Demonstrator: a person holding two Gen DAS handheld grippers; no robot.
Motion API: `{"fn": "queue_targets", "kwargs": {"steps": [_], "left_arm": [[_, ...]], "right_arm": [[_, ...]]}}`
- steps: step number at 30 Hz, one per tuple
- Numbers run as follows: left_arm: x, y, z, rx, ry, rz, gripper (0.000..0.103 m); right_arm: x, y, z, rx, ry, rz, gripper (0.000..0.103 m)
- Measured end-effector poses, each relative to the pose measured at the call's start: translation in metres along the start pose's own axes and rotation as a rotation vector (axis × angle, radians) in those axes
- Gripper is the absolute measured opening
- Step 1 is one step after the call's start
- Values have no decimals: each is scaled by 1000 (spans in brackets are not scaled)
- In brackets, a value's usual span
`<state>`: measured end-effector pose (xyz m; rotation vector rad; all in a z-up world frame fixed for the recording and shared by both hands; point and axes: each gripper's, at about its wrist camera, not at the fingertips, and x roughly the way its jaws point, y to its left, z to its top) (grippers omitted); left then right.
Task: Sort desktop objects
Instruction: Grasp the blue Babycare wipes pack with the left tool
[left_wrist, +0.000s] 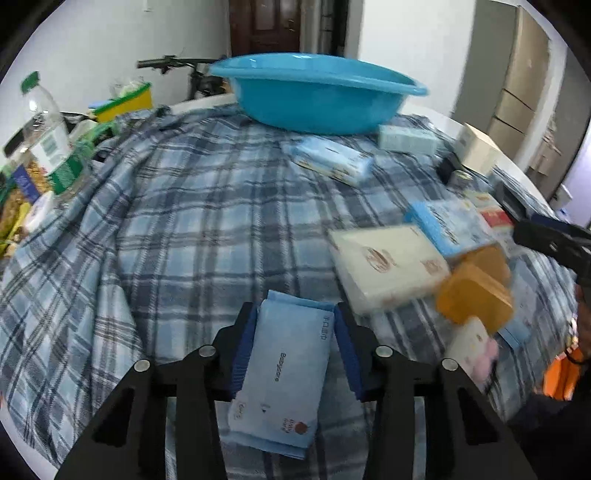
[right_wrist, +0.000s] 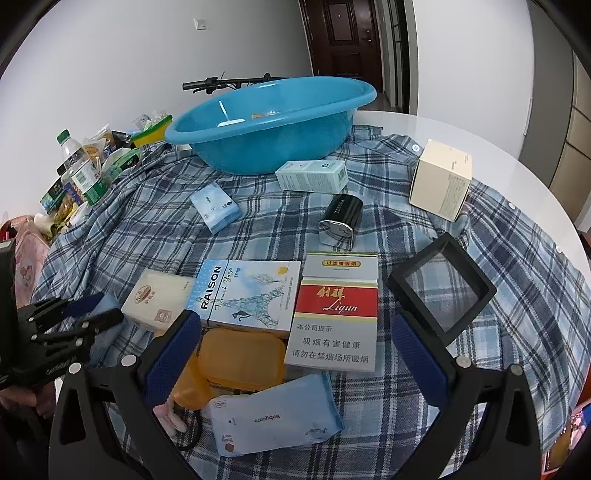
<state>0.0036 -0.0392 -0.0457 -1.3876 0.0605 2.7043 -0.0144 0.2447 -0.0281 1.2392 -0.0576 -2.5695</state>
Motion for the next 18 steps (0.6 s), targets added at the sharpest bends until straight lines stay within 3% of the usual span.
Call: {"fn": "queue_targets", "kwargs": {"steps": [4, 7, 11, 18], "left_arm": [[7, 13, 9, -69, -9, 8, 44], [7, 15, 9, -62, 6, -1, 46], [4, 11, 1, -46, 31, 0, 63], [5, 17, -4, -69, 31, 12, 63]], "right_arm": [[1, -1, 0, 1, 1, -1, 102], [1, -2, 0, 8, -1, 1, 102], [4, -6, -1, 29, 9, 15, 102], [3, -5, -2, 33, 11, 22, 102]]}}
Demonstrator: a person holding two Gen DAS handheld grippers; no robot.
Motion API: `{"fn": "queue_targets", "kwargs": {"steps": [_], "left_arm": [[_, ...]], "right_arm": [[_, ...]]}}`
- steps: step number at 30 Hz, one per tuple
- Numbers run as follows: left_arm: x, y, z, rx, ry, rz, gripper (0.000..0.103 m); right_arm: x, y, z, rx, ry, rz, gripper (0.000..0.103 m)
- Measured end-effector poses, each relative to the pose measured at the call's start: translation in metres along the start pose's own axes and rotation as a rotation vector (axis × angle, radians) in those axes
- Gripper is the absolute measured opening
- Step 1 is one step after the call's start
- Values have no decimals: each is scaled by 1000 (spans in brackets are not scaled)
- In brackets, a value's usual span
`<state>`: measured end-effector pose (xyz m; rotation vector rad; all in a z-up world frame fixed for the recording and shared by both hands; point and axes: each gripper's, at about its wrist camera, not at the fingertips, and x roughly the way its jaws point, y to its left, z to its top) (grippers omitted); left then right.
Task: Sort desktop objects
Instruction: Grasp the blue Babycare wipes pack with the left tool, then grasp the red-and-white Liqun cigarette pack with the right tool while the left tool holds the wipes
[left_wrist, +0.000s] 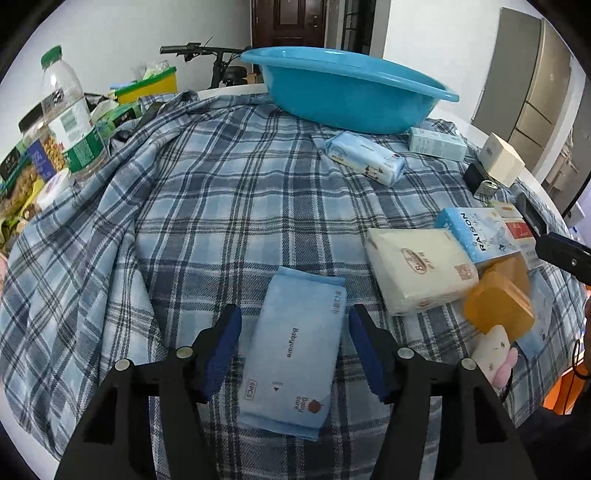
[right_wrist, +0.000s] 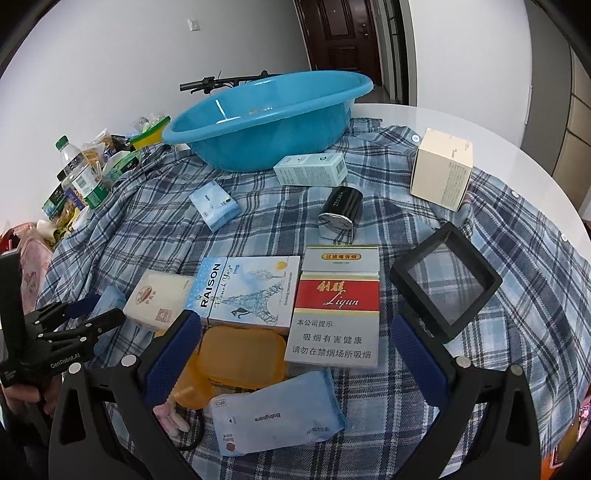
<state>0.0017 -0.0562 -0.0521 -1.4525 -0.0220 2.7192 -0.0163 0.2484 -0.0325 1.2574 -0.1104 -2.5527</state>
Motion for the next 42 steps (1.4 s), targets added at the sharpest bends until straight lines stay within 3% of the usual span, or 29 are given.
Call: {"fn": "queue_targets", "kwargs": {"steps": [1, 2, 3, 5, 12, 16, 19, 21, 32, 36, 42], "left_arm": [[0, 1, -1, -2, 0, -1, 61], [1, 0, -1, -1, 0, 5, 49], [2, -1, -1, 2, 6, 11, 44], [2, -2, -1, 0, 2, 11, 43], [10, -7, 7, -8, -5, 46, 42], [11, -6, 6, -19, -18, 53, 53], [11, -4, 4, -31, -31, 54, 52], [9, -5, 3, -29, -40, 66, 43], [-1, -9, 7, -33, -71, 31, 43], [-8, -9, 9, -27, -102, 42, 43], [-5, -8, 9, -29, -89, 30, 43]], "right_arm": [[0, 0, 0, 2, -1, 0, 102], [0, -1, 0, 4, 0, 0, 102], [1, -1, 0, 5, 2, -1, 102], [2, -2, 0, 6, 6, 0, 102], [1, -2, 0, 8, 6, 0, 102], [-1, -6, 0, 17, 1, -3, 102], [0, -9, 0, 29, 2, -6, 102], [0, -10, 0, 36, 3, -5, 102], [-1, -4, 0, 9, -9, -15, 102], [1, -5, 0, -2, -11, -37, 102], [6, -4, -4, -74, -18, -138, 101]]}}
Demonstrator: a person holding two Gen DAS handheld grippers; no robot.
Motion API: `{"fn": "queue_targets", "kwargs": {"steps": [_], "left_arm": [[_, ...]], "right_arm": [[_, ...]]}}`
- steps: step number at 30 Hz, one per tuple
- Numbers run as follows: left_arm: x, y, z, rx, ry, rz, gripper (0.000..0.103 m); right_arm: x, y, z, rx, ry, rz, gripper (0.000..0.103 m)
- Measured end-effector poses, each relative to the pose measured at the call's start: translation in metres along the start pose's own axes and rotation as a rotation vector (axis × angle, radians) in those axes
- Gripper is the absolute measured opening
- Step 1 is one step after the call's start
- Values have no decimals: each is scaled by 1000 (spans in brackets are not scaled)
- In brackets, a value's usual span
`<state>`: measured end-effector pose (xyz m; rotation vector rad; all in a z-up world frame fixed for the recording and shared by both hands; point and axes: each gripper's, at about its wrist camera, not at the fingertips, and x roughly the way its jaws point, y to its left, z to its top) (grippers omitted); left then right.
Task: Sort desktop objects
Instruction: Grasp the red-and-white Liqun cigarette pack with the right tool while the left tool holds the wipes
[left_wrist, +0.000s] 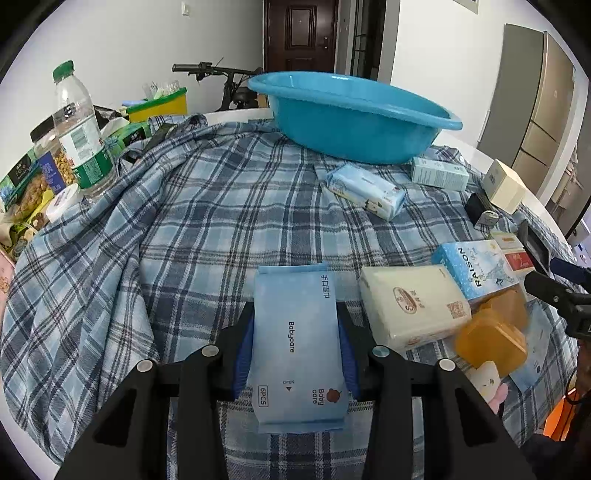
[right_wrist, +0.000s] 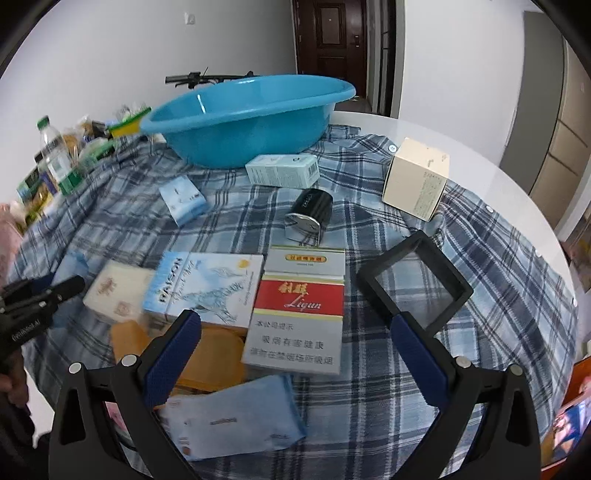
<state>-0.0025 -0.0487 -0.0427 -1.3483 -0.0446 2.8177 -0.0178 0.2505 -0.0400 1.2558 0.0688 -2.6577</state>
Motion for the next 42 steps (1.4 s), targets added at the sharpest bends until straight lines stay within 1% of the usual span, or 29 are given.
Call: {"fn": "queue_targets", "kwargs": {"steps": [2, 6, 9, 11, 12, 13, 14, 20, 25, 28, 31, 32, 33, 38, 42], "left_arm": [[2, 0, -1, -3, 9, -10, 43], [0, -1, -2, -11, 20, -48, 43], [-3, -6, -2, 3, 9, -48, 43], [-3, -7, -2, 7, 12, -51, 43], [-2, -8, -2, 9, 16, -53, 43], [-2, -8, -3, 11, 18, -53, 43], [-2, -9, -3, 12, 19, -54, 43], [0, -11, -4, 16, 26, -59, 43], [1, -14, -5, 22, 32, -68, 43], [1, -13, -4, 13, 37, -85, 43], [0, -13, -4, 15, 32, -82, 43], [0, -13, -4, 14, 33, -82, 43], [0, -13, -4, 13, 35, -82, 43], [1, -13, -4, 13, 36, -78, 43], [0, -14, -3, 28, 13, -64, 43]], "right_arm": [[2, -3, -1, 6, 7, 7, 98], [10, -7, -3, 17, 35, 3, 79], [13, -11, -4, 24, 35, 30, 78], [14, -16, -4, 44, 41, 51, 75], [14, -19, -5, 50, 42, 53, 65], [14, -20, -5, 46, 48, 37, 56], [15, -20, -5, 33, 56, 12, 56], [8, -21, -6, 13, 40, 2, 56], [22, -12, -7, -20, 70, 5, 58], [29, -10, -3, -32, 58, -15, 59], [34, -11, 3, -22, 53, -12, 59], [35, -12, 4, -18, 49, -11, 58], [36, -11, 4, -19, 43, -20, 55], [34, -13, 3, -11, 34, -9, 55], [28, -11, 5, -14, 14, -16, 55]]}}
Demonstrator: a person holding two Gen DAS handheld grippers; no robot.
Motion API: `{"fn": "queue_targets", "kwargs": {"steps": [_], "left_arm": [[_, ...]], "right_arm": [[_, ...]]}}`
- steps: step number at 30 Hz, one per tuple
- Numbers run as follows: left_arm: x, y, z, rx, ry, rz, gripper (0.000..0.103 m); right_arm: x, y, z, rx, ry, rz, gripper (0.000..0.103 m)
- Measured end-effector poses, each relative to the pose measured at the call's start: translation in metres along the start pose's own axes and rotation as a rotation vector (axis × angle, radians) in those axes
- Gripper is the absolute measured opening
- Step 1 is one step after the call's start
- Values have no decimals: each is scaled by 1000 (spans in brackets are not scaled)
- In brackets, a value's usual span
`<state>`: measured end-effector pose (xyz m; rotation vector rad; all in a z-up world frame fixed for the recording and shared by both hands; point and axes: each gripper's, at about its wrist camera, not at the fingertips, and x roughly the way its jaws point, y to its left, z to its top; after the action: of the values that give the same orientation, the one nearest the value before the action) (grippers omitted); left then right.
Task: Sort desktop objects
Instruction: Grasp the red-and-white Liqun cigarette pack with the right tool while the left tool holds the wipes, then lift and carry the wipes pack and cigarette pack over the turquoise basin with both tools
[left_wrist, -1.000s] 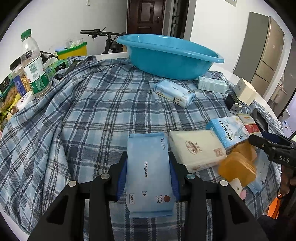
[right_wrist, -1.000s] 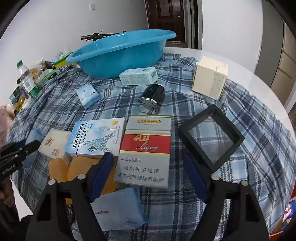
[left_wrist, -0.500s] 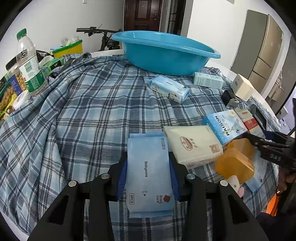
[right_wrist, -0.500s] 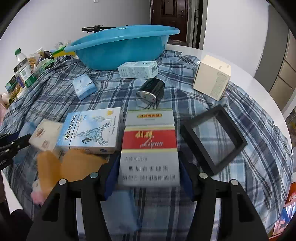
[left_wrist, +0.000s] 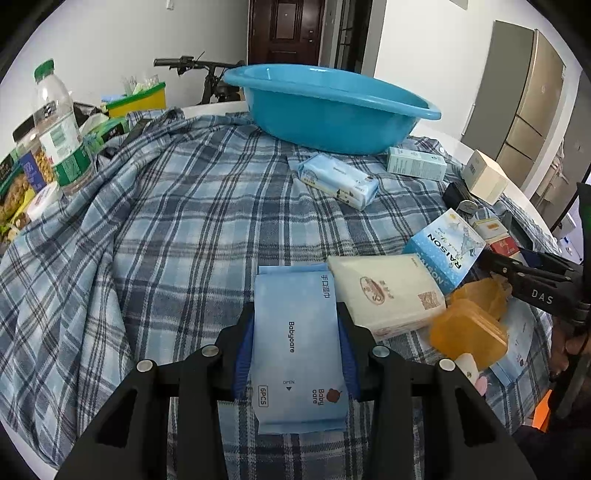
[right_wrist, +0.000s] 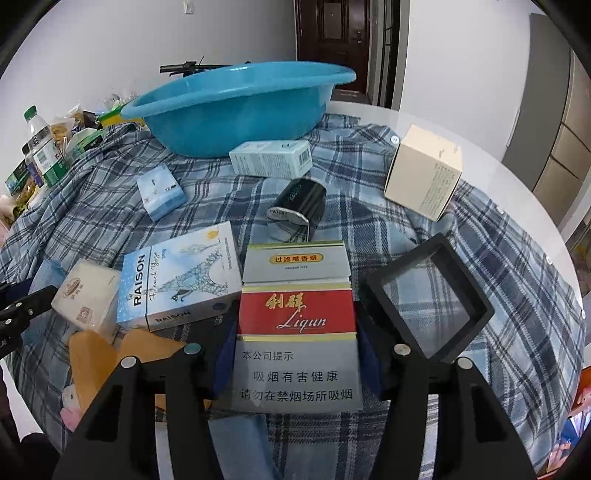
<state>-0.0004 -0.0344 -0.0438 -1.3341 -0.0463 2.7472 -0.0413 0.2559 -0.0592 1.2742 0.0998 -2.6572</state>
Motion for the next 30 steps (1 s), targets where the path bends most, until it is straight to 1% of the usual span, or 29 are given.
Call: {"fn": "queue_targets", "kwargs": {"steps": [3, 7, 16, 24, 30], "left_arm": [[-2, -2, 5, 4, -35, 18, 43], [-9, -5, 15, 13, -84, 18, 43], [-35, -14, 42, 26, -195, 17, 43], [-71, -15, 68, 35, -308, 29, 43], [-105, -17, 83, 29, -394, 36, 43]], "right_arm": [[-7, 1, 2, 2, -23, 1, 55], [-20, 3, 8, 0, -69, -5, 55], [-62, 6, 32, -9, -202, 4, 55], [-103, 15, 52, -33, -319, 17, 55], [-142, 23, 66, -51, -424, 22, 55]]}}
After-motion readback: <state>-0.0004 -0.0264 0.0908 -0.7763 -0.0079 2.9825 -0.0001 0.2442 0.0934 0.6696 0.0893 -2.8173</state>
